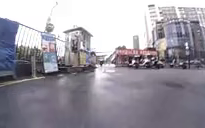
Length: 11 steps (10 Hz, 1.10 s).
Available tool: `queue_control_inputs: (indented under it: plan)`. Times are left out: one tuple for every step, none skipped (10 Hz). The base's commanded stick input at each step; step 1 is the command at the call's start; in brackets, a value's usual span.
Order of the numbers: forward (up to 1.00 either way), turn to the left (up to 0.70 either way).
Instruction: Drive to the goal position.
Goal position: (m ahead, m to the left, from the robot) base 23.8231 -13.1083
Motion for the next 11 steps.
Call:
queue_control_inputs:
  plan:
    - [0.7, -0.08]
    - [0.7, -0.13]
    - [0.7, -0.13]
    - [0.7, -0.13]
    - [0.7, -0.13]
    - [0.7, -0.08]
    - [0.7, -0.01]
    - [0.7, 0.0]
    - [0.7, 0.0]
    - [0.7, 0.0]
    - [0.7, 0.0]
